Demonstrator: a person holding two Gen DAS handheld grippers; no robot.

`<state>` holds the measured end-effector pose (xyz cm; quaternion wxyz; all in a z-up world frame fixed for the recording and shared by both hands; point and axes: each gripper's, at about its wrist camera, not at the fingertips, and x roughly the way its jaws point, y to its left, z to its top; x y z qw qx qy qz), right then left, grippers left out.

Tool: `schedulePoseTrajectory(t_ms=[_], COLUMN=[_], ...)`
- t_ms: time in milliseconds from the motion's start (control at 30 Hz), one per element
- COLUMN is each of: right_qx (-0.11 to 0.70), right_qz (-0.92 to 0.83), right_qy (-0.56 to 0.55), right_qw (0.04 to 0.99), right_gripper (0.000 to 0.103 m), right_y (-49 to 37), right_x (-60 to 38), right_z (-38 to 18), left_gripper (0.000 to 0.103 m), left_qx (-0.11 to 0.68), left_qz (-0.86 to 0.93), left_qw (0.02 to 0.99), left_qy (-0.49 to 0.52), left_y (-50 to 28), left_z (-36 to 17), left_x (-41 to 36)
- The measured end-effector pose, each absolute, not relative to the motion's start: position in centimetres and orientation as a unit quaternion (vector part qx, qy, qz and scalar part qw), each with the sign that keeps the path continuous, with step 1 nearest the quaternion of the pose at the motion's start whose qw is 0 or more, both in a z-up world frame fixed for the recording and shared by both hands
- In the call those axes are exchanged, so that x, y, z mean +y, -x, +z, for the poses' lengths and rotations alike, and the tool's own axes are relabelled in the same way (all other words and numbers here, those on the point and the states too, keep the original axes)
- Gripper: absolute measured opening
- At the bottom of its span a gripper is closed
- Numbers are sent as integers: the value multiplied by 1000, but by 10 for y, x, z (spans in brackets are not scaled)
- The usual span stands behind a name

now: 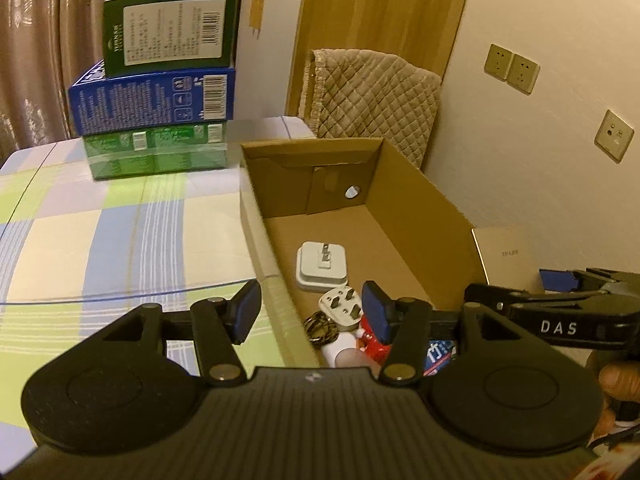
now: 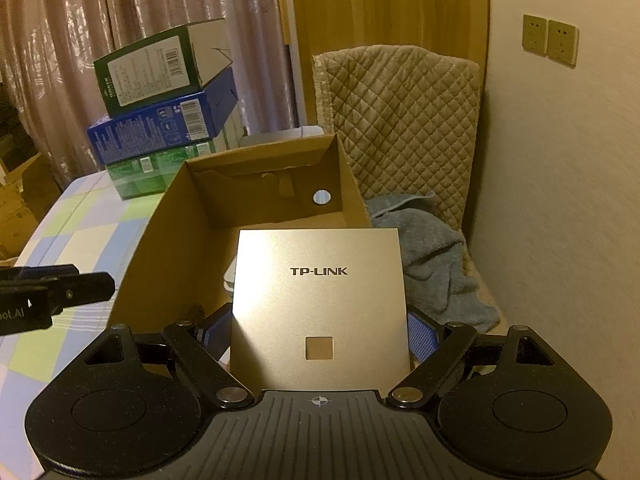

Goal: Organize rigid objects
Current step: 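Open the left tool to drop the cup while the right releases the router box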

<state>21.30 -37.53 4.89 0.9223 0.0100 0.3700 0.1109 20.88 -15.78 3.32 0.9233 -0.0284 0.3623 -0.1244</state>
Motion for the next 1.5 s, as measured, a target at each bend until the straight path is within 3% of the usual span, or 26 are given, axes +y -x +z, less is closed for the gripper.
schedulePoseTrajectory(t_ms=[900,1000,1133,1200,1500], right_qx=[382,378,367,364,359], right_qz=[111,111,104,102,93], right_qy=[-12,-22,-40,-51,-65], right_qw=[917,919,924,924,926], right_gripper=[83,86,89,89,89], right_y=[-217,-217,-210,-206,-181], right_x=[-365,-369,-378,-382,-392], right_z=[45,46,51,55,70], left_gripper=[52,60,62,71,82], left_qx=[367,368,366,364,359], left_qz=[-118,-116,-112,-110,-103], left_qw=[922,922,923,924,926], left_qy=[27,30,32,33,47], left_y=[-197,-195,-191,-187,-163], left_z=[30,31,33,33,41], left_x=[-151,-148,-144,-143,-135])
